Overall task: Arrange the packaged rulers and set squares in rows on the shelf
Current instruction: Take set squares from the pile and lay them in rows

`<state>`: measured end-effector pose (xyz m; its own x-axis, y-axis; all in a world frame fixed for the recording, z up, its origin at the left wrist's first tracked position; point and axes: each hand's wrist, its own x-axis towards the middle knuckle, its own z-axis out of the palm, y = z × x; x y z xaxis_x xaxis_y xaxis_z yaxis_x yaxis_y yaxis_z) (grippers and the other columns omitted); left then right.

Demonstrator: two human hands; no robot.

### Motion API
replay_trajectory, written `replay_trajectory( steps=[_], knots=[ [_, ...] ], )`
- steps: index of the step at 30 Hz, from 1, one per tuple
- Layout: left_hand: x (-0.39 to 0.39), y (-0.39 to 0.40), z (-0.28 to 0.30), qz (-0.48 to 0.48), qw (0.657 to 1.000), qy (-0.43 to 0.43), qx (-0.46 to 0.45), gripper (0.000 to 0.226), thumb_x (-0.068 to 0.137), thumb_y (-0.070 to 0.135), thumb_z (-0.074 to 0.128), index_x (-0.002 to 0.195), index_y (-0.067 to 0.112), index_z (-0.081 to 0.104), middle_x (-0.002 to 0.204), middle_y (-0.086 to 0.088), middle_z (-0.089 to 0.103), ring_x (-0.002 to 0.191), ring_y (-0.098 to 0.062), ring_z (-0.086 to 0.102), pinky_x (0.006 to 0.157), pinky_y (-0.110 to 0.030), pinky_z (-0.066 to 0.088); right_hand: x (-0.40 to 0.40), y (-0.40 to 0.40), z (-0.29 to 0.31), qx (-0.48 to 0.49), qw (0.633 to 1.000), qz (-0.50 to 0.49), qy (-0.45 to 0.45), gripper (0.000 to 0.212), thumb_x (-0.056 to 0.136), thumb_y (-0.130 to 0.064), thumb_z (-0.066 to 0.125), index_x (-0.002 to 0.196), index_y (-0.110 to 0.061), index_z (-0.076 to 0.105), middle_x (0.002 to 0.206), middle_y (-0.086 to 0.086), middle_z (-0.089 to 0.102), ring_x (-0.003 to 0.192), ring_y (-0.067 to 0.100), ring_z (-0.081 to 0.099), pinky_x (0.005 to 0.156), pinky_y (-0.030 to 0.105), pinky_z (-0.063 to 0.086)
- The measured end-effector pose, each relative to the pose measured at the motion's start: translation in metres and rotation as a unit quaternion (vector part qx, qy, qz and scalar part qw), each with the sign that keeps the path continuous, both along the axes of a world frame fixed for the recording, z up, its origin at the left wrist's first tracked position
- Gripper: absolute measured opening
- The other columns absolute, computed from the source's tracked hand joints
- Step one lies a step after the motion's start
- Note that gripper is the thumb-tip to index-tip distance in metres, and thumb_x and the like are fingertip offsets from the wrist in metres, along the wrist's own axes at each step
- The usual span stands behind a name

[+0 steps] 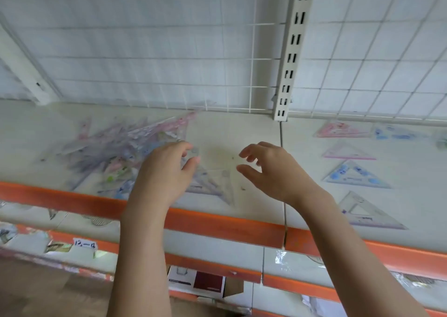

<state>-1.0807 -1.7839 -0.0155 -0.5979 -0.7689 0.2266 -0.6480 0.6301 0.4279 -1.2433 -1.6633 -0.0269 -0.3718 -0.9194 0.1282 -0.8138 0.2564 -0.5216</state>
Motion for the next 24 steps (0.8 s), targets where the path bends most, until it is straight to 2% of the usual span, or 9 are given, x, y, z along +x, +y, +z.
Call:
replay_trajectory(
  steps=[2,5,8,16,18,20,22,24],
  knots=[
    [0.013,-0.001,-0.001,0.011,1.000,-0.006,0.009,0.033,0.090,0.029,0.059,0.119,0.013,0.061,0.113,-0.006,0.065,0.106,-0.023,0.058,0.091,-0.037,0.046,0.012,-0.015,-0.001,0.045,0.999,0.021,0.005,0.036,0.090,-0.039,0.057,0.120,-0.019,0.058,0.113,0.003,0.059,0.101,0.019,0.057,0.088,0.030,0.045],
    [0.030,-0.005,-0.003,0.027,1.000,0.000,0.007,0.033,0.090,0.029,0.059,0.119,0.014,0.061,0.115,-0.004,0.064,0.108,-0.022,0.058,0.092,-0.036,0.045,0.029,-0.041,-0.003,0.126,0.990,0.056,0.036,0.054,0.084,-0.051,0.060,0.126,-0.018,0.053,0.122,0.006,0.053,0.114,0.025,0.050,0.097,0.035,0.041],
    [0.044,-0.010,-0.006,0.046,0.999,-0.003,0.009,0.034,0.090,0.030,0.059,0.119,0.013,0.061,0.114,-0.005,0.065,0.108,-0.022,0.057,0.092,-0.037,0.044,0.043,-0.059,-0.002,0.191,0.977,0.066,0.060,0.068,0.073,-0.057,0.068,0.124,-0.014,0.050,0.122,0.008,0.045,0.117,0.028,0.041,0.099,0.038,0.039],
    [0.051,-0.011,-0.018,0.042,0.998,-0.007,0.037,0.036,0.089,0.028,0.061,0.121,0.013,0.060,0.116,-0.005,0.062,0.110,-0.022,0.055,0.093,-0.040,0.045,0.035,-0.057,0.006,0.259,0.966,0.027,0.008,0.062,0.070,-0.051,0.074,0.118,-0.017,0.056,0.122,0.006,0.043,0.119,0.025,0.035,0.091,0.034,0.035],
    [0.048,-0.011,-0.019,0.037,0.998,-0.019,0.039,0.039,0.087,0.028,0.064,0.123,0.014,0.058,0.120,-0.004,0.060,0.114,-0.021,0.053,0.096,-0.039,0.043,0.031,-0.051,0.008,0.263,0.965,0.023,-0.010,0.056,0.071,-0.047,0.075,0.113,-0.013,0.059,0.117,0.006,0.049,0.114,0.024,0.041,0.087,0.033,0.037],
    [0.044,-0.010,-0.018,0.028,0.998,-0.032,0.038,0.044,0.084,0.028,0.066,0.125,0.015,0.056,0.123,-0.003,0.056,0.116,-0.021,0.050,0.098,-0.036,0.040,0.026,-0.047,0.009,0.246,0.968,0.021,-0.036,0.043,0.073,-0.038,0.075,0.102,-0.009,0.062,0.105,0.005,0.057,0.099,0.021,0.052,0.078,0.030,0.042],
    [0.042,-0.011,-0.017,0.024,0.998,-0.052,0.032,0.049,0.084,0.032,0.066,0.129,0.017,0.053,0.127,-0.002,0.051,0.118,-0.022,0.045,0.099,-0.035,0.037,0.019,-0.042,0.010,0.209,0.975,0.012,-0.071,0.023,0.077,-0.028,0.073,0.089,-0.014,0.058,0.089,-0.001,0.058,0.078,0.013,0.055,0.063,0.022,0.043],
    [0.040,-0.015,-0.020,0.030,0.995,-0.096,0.026,0.060,0.084,0.041,0.063,0.136,0.017,0.045,0.137,-0.003,0.042,0.126,-0.025,0.037,0.103,-0.037,0.033,0.012,-0.036,0.012,0.176,0.978,-0.009,-0.108,0.012,0.080,-0.019,0.068,0.083,-0.019,0.056,0.077,-0.003,0.061,0.063,0.007,0.057,0.055,0.020,0.042]
  ],
)
